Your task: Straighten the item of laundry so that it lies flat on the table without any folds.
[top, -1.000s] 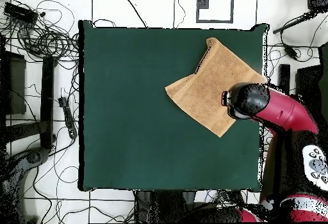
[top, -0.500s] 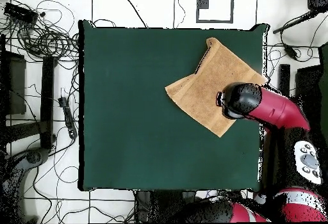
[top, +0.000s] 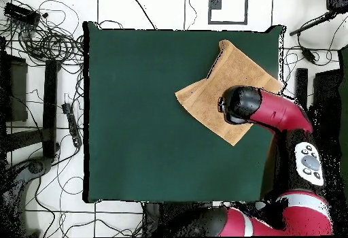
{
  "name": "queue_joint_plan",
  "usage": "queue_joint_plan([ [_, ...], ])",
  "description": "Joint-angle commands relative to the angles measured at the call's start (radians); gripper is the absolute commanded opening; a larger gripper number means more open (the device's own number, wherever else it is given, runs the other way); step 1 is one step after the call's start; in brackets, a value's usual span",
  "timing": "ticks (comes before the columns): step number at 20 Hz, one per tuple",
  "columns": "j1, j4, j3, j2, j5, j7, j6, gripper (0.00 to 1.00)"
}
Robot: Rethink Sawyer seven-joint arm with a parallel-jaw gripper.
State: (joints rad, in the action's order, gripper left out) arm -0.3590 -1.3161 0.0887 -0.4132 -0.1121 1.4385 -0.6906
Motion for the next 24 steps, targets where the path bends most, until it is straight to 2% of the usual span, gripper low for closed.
queue_joint_plan([
  [1, 0.067, -0.069, -0.084, 0.071, 0.049, 0.232, 0.058, 1.0],
  [10, 0.058, -0.112, -0.062, 0.035, 0.074, 0.243, 0.022, 1.0],
  [15, 0.049, -0.151, -0.061, 0.0, 0.064, 0.201, -0.01, 1.0],
  [24, 0.023, -0.202, -0.077, 0.022, 0.051, 0.206, 0.104, 1.0],
])
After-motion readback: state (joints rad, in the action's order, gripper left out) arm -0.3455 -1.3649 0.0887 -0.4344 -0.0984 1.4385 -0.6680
